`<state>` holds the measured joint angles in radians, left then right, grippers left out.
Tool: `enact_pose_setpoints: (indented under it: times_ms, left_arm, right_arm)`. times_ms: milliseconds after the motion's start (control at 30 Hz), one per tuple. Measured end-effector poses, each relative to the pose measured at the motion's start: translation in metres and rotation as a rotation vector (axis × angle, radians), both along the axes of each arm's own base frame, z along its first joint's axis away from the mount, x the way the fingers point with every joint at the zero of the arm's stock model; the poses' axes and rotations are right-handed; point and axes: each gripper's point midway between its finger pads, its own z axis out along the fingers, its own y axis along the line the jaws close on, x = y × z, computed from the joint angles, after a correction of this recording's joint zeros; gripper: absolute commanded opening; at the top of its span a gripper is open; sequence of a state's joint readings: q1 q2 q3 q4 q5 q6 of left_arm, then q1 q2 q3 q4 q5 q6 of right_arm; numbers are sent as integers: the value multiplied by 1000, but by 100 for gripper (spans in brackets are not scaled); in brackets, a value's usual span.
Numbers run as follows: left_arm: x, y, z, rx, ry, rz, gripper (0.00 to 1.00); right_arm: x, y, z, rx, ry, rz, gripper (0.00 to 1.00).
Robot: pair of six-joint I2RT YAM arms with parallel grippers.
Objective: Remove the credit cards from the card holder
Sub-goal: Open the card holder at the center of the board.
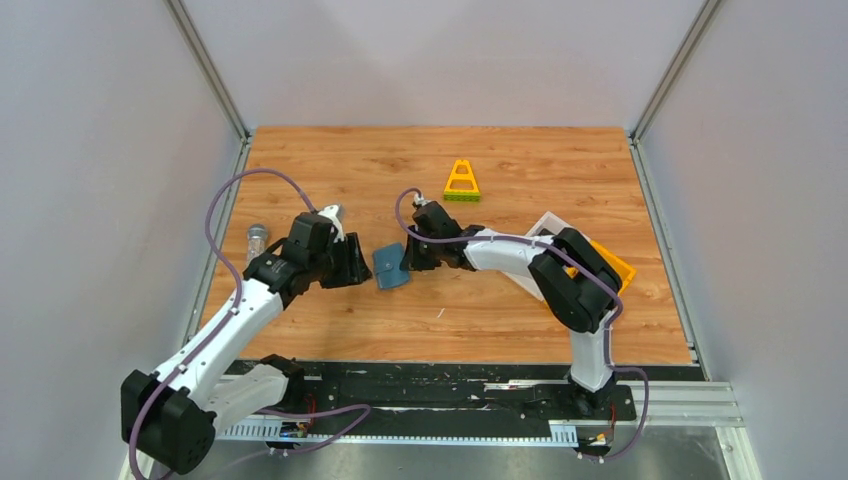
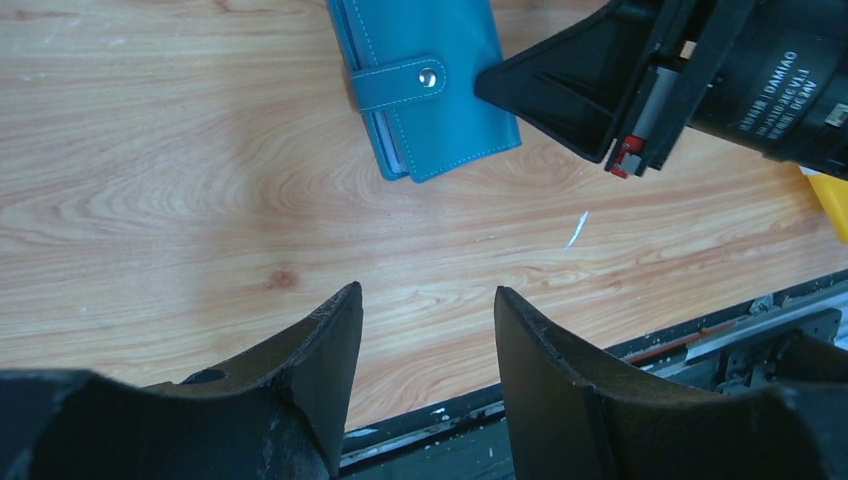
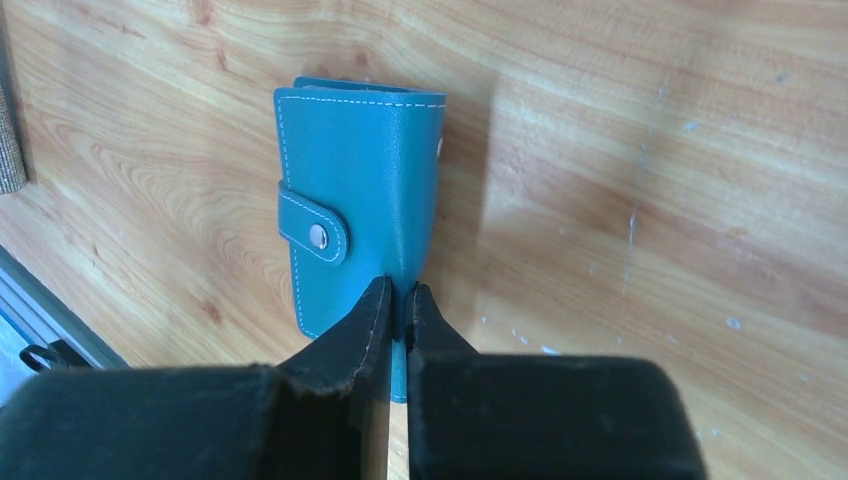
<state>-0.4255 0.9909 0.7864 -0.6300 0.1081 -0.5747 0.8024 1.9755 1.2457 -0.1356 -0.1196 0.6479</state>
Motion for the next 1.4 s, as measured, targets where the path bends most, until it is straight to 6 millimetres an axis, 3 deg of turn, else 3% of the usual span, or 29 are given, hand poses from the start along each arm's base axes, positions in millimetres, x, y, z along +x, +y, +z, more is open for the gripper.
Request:
enact_pose_setpoints:
  times_ms: [133, 333, 500, 767, 1100, 1400]
  left_arm:
    - [-2, -8, -9, -16, 49, -32, 58]
    - [-5, -30, -31, -70, 157, -114, 57]
    - [-14, -65, -44, -121, 212, -235, 58]
    - [-16, -115, -64, -145, 290, -351, 56]
    - [-8, -128, -76, -154, 290, -344, 55]
    - [-9, -127, -86, -143, 313, -336, 48]
  right_arm:
    - [-11, -11, 4, 3, -1, -6, 0]
    - [-45, -43, 11, 8, 27, -21, 0]
    - [-71, -62, 19, 28, 48, -40, 0]
    - [-96, -70, 25, 55, 68, -57, 0]
    - [-101, -74, 30, 66, 60, -74, 0]
    - [-103, -73, 28, 55, 49, -73, 0]
